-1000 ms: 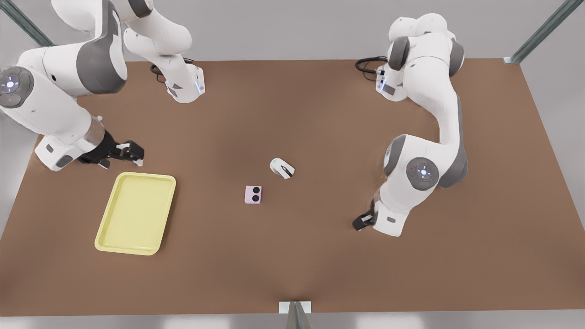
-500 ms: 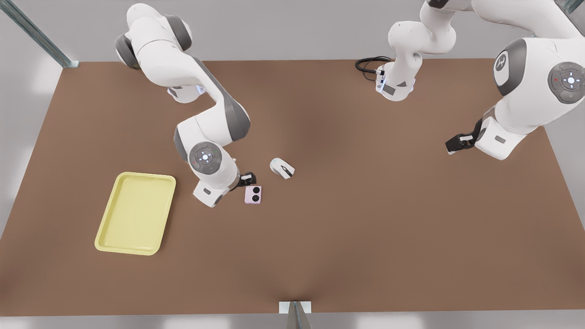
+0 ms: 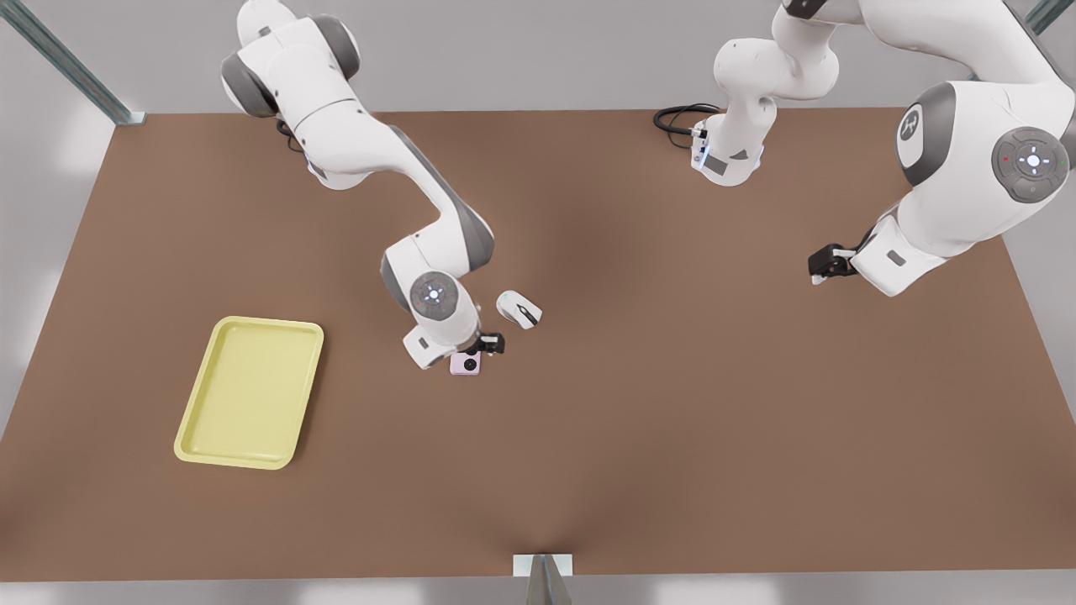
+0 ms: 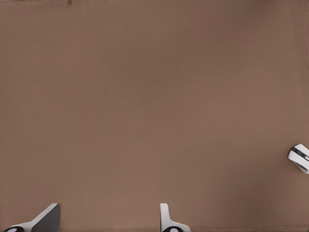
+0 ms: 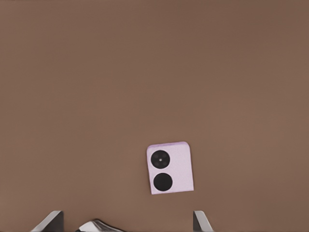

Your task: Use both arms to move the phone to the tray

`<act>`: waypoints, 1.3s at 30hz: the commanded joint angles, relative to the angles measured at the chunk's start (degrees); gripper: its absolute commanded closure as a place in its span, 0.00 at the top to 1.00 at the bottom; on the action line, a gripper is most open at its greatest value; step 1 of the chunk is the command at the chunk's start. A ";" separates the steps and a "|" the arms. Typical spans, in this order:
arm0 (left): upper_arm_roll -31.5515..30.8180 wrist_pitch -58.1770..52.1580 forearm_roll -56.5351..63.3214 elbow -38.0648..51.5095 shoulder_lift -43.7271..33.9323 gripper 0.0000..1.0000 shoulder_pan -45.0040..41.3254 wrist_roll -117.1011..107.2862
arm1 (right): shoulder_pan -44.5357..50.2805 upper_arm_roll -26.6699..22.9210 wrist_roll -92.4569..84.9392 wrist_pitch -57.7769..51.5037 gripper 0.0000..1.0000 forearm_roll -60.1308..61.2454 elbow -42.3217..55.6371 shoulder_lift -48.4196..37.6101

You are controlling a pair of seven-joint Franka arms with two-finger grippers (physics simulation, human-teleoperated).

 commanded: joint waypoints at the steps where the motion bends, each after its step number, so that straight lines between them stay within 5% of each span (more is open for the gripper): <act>1: -0.08 0.19 -0.01 0.03 -0.02 1.00 0.03 9.51 | 0.08 -0.07 16.00 4.48 1.00 -0.77 -0.14 1.19; 10: -0.08 0.54 -0.01 0.03 -0.02 1.00 0.03 9.60 | -1.06 -0.24 4.22 8.26 1.00 -1.73 -0.84 6.73; 16: 0.19 1.59 0.69 0.03 1.21 1.00 0.12 8.81 | -0.54 -0.07 -1.85 17.75 1.00 -1.73 -9.81 5.94; 39: 0.98 1.06 0.60 -0.41 2.70 1.00 -0.50 1.34 | -0.18 -0.07 -19.69 22.67 0.95 -0.85 -15.70 6.64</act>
